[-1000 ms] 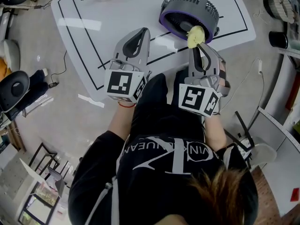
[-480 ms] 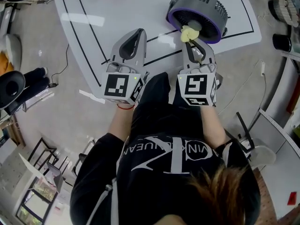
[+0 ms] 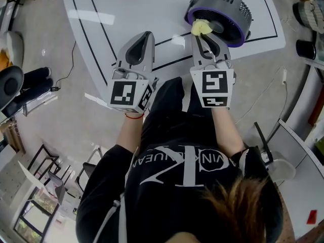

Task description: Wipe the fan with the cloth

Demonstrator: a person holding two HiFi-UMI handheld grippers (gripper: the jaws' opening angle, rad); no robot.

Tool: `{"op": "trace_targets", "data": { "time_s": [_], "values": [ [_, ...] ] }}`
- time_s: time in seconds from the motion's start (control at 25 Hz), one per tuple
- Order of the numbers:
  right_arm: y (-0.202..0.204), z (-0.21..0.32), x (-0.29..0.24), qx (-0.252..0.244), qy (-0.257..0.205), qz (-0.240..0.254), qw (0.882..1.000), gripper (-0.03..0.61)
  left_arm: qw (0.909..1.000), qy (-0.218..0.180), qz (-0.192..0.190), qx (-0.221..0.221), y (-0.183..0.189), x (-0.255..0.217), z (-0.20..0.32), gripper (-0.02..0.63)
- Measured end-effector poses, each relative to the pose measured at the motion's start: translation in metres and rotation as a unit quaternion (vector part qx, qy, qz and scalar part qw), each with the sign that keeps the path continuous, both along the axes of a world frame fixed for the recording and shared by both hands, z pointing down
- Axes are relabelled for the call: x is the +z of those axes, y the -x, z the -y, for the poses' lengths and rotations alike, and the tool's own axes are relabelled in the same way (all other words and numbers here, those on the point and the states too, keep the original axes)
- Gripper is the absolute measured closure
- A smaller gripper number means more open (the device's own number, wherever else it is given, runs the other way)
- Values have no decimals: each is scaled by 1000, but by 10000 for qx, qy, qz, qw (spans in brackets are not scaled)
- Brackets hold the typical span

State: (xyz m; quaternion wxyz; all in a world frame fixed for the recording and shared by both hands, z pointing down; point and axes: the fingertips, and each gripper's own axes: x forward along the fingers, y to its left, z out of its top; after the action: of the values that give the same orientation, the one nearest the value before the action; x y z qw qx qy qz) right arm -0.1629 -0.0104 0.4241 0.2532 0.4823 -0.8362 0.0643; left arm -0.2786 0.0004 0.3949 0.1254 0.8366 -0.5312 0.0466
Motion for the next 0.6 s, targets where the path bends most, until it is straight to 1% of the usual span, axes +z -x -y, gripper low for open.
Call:
{"op": "trace_targets", "data": {
  "time_s": [0.28,0.6],
  "values": [
    [8,2,-19,-120,-175,159,9996,538,10000,-66,-10,-32,0,-8,-5,603],
    [10,7,-42,-174,-459,193,9986,538,9998,-162,-16,-92,6,-19,-8,603]
  ]
}}
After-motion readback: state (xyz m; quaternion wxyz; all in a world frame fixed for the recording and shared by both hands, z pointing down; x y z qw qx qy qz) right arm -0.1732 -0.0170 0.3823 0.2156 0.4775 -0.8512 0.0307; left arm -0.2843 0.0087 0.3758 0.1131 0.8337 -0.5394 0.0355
